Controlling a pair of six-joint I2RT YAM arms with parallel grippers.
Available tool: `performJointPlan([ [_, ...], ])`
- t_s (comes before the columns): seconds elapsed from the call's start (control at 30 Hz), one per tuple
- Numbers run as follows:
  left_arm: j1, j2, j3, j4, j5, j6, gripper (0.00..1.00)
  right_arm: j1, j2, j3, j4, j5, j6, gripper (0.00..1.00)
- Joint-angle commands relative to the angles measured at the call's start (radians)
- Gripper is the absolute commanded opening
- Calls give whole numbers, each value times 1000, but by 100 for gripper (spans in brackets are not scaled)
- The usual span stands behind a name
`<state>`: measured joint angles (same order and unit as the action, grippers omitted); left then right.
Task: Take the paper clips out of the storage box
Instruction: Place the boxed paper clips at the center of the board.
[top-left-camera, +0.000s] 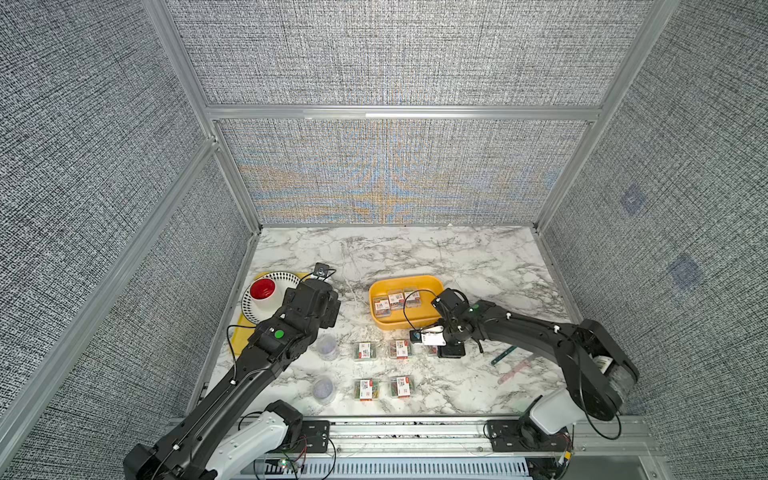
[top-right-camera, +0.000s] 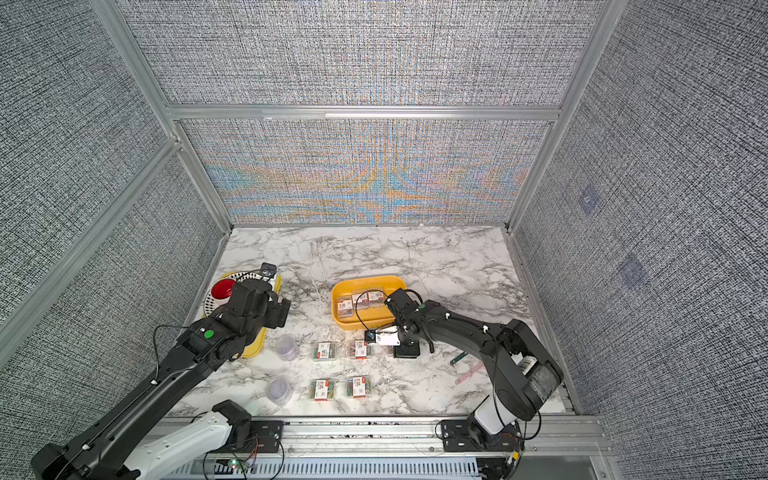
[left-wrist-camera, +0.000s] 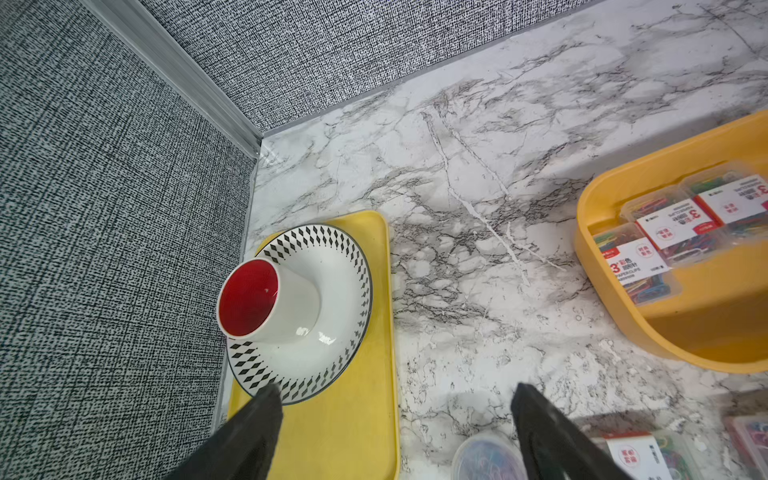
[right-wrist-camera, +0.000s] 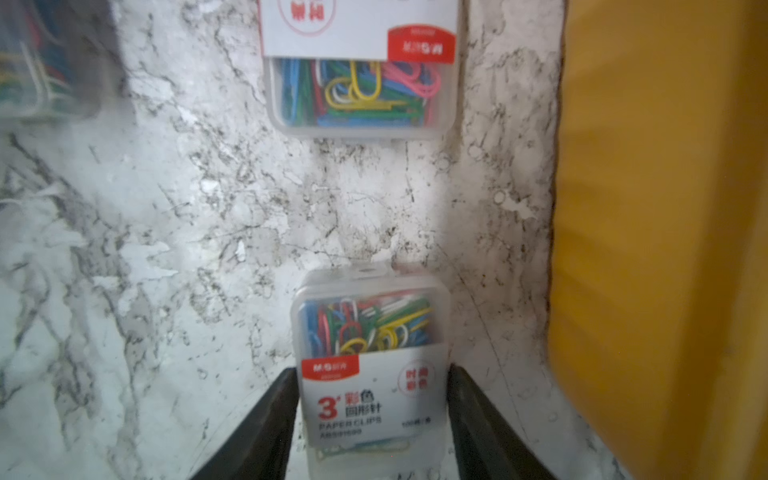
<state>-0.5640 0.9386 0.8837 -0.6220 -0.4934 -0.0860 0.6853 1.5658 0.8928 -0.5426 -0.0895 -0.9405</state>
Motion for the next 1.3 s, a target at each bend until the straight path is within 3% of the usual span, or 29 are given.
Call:
performJointPlan([
  [0.0,1,-4,4,34,7,1,89,0,4,9,-1,-1,8,61],
  [0.57,3,-2,4,33,9,2,90,0,2,9,6,7,18,73],
  [1.27,2,-4,4,34,6,3,91,0,-21,40,-32,2,38,76],
])
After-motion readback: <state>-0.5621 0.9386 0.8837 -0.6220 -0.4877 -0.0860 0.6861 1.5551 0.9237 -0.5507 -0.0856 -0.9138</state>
